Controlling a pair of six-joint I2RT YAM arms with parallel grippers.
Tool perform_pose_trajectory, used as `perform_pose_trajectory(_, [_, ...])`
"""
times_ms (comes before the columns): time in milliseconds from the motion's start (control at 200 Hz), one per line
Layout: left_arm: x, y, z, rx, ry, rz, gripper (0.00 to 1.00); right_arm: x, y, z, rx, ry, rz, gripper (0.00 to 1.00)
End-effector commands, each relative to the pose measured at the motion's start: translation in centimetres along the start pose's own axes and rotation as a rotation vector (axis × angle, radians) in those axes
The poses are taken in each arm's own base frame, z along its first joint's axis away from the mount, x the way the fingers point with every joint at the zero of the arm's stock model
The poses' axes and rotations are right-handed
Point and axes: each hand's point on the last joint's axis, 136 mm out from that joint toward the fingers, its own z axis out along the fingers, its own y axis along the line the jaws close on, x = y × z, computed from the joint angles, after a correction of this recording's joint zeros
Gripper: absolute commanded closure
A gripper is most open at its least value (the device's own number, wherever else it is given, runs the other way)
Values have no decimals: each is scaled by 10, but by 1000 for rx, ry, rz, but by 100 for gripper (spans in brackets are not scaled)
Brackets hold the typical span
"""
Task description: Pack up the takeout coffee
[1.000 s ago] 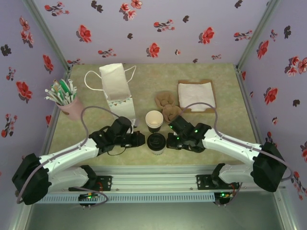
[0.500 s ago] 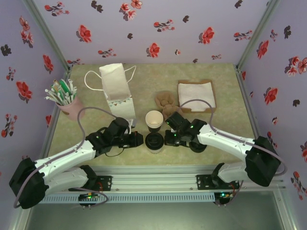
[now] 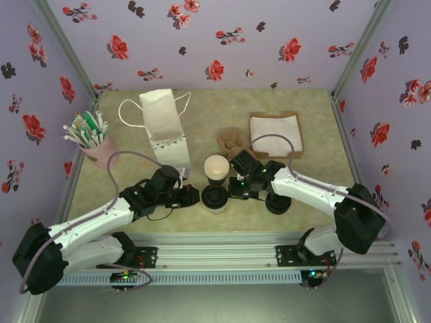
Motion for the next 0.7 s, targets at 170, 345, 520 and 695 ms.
perform_pose_trajectory(170, [-3, 12, -1, -37, -11, 13, 90, -21, 12, -4, -38, -26, -24, 91])
perform_pose_trajectory(345, [-7, 14, 1, -51, -10, 20, 90, -29, 6, -6, -15, -36, -18, 90])
perform_pose_trajectory(520, [-12, 11, 6, -47, -15, 27, 90, -29, -6, -18, 29, -56, -14, 87])
perform_pose_trajectory(695, [-13, 4, 12, -25, 2, 32, 91, -23, -12, -33, 37, -78, -9, 86])
